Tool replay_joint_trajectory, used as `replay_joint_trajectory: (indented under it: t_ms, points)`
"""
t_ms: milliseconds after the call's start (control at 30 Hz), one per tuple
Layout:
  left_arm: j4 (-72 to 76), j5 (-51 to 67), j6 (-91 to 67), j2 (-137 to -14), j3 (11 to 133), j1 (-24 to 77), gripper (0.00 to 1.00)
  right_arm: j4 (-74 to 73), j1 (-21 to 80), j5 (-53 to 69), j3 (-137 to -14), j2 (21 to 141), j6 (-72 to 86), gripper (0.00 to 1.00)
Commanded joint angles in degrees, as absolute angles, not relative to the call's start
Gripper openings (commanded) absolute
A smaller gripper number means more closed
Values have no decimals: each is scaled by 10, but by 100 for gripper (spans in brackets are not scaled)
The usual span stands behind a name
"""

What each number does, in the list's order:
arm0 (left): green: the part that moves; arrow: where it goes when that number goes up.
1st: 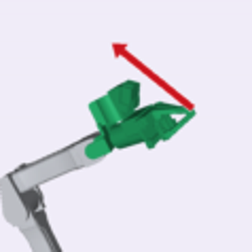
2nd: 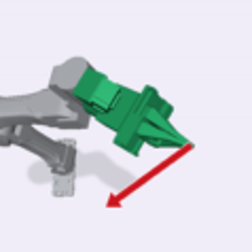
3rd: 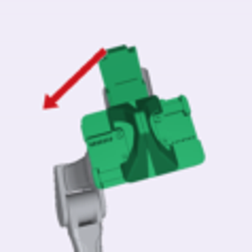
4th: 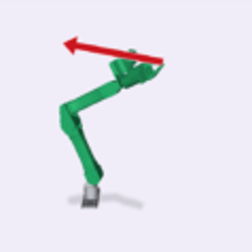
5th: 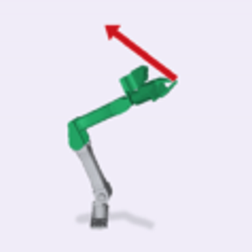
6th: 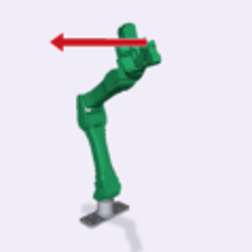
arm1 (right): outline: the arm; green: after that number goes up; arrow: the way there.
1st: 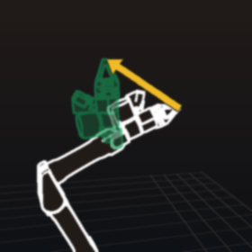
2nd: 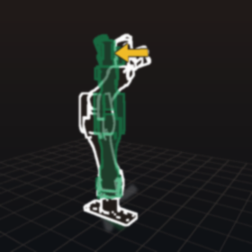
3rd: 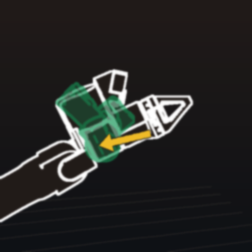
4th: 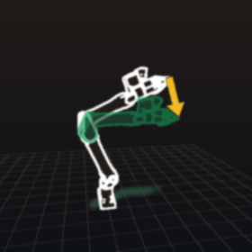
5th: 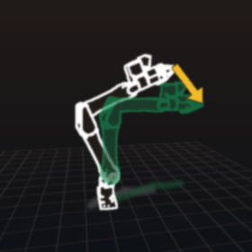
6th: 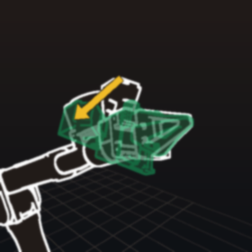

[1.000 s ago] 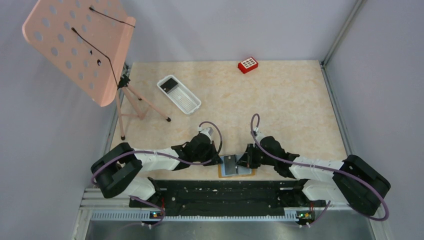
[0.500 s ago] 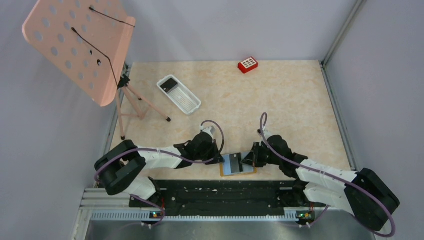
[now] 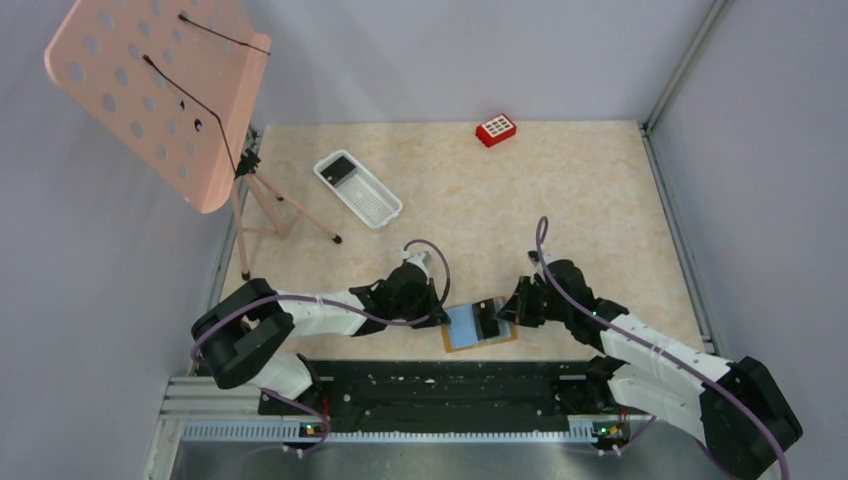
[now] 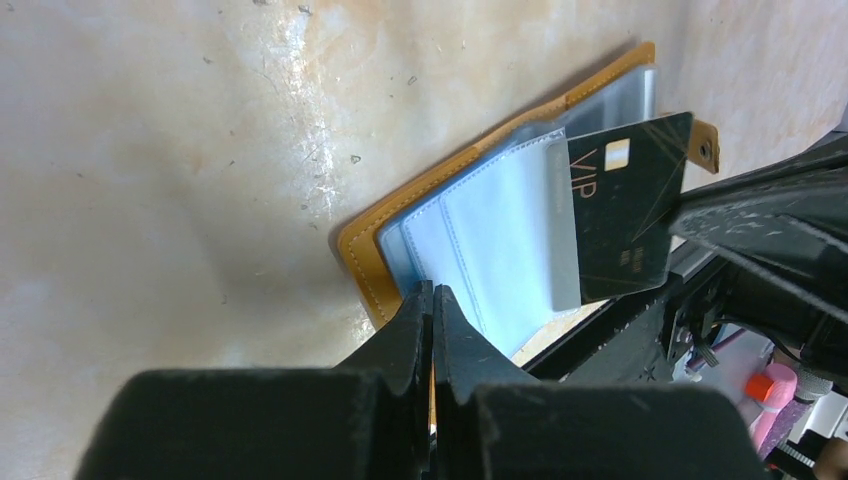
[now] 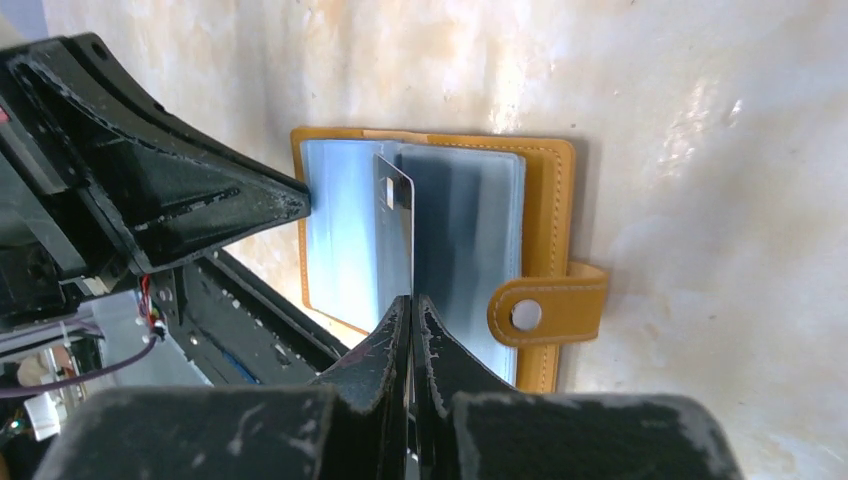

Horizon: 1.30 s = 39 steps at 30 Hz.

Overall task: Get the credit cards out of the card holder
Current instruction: Remove the credit card from the card holder.

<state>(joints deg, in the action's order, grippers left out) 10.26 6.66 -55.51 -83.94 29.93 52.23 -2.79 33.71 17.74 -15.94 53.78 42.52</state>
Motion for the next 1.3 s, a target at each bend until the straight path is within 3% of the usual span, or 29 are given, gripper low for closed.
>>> replay_joint_trajectory:
  t_ms: [0,67,333,467,833,1267]
  points:
    - [83,68,-538,-827,321,524,1,-92,306,179,-207,509,389,0]
    - [83,78,-539,-819,326,524,4,-115,295,183,-219,495,381,0]
    - [13,91,-505,-734,377,525,34,-197,277,196,-281,448,349,0]
    - [-40,92,-463,-717,412,524,44,-142,277,286,-277,445,327,0]
    - [-147,130,-382,-636,456,523,47,32,278,547,-221,468,336,0]
    - [-136,266,-353,-620,464,521,46,113,279,600,-196,460,380,0]
